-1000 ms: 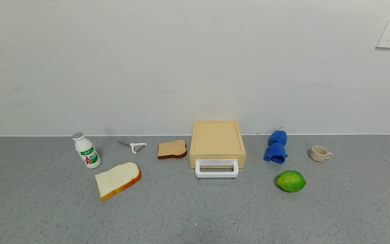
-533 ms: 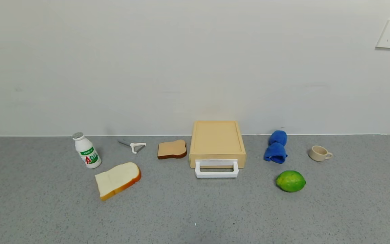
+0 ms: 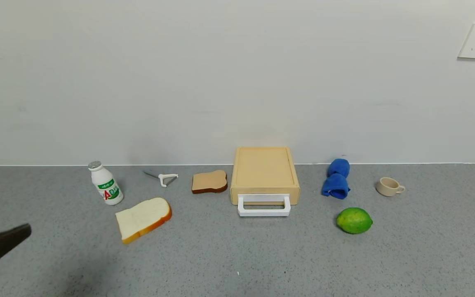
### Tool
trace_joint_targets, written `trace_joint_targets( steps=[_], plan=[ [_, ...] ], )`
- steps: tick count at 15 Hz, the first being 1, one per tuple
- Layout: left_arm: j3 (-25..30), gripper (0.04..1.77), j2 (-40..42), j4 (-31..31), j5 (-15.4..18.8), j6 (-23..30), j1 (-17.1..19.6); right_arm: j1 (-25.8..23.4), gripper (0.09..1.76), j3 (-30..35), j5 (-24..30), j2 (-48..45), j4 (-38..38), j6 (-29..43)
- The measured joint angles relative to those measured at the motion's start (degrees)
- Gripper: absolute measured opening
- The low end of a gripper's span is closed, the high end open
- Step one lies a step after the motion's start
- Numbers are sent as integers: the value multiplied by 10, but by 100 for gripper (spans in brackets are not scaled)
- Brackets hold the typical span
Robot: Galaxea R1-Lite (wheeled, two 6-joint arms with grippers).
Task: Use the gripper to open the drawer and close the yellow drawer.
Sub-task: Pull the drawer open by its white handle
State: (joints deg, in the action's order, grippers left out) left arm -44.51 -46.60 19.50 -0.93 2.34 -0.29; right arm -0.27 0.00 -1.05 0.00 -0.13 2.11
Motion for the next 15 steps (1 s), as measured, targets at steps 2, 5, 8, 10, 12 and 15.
trace_joint_targets(
  steps=[2,5,8,10,12,15],
  plan=[
    [-106,172,-100,55,0,18,-9,0,171,0,0,0,0,0],
    [-269,172,-241,153,-4,39,-35,0,171,0,0,0,0,0],
    [-406,172,-365,221,-13,79,-90,0,171,0,0,0,0,0],
    [-476,172,-445,266,-35,106,-147,0,171,0,0,0,0,0],
    [-525,172,-512,295,-55,132,-203,0,171,0,0,0,0,0],
    [-561,172,-593,307,-65,154,-268,0,171,0,0,0,0,0]
  ],
)
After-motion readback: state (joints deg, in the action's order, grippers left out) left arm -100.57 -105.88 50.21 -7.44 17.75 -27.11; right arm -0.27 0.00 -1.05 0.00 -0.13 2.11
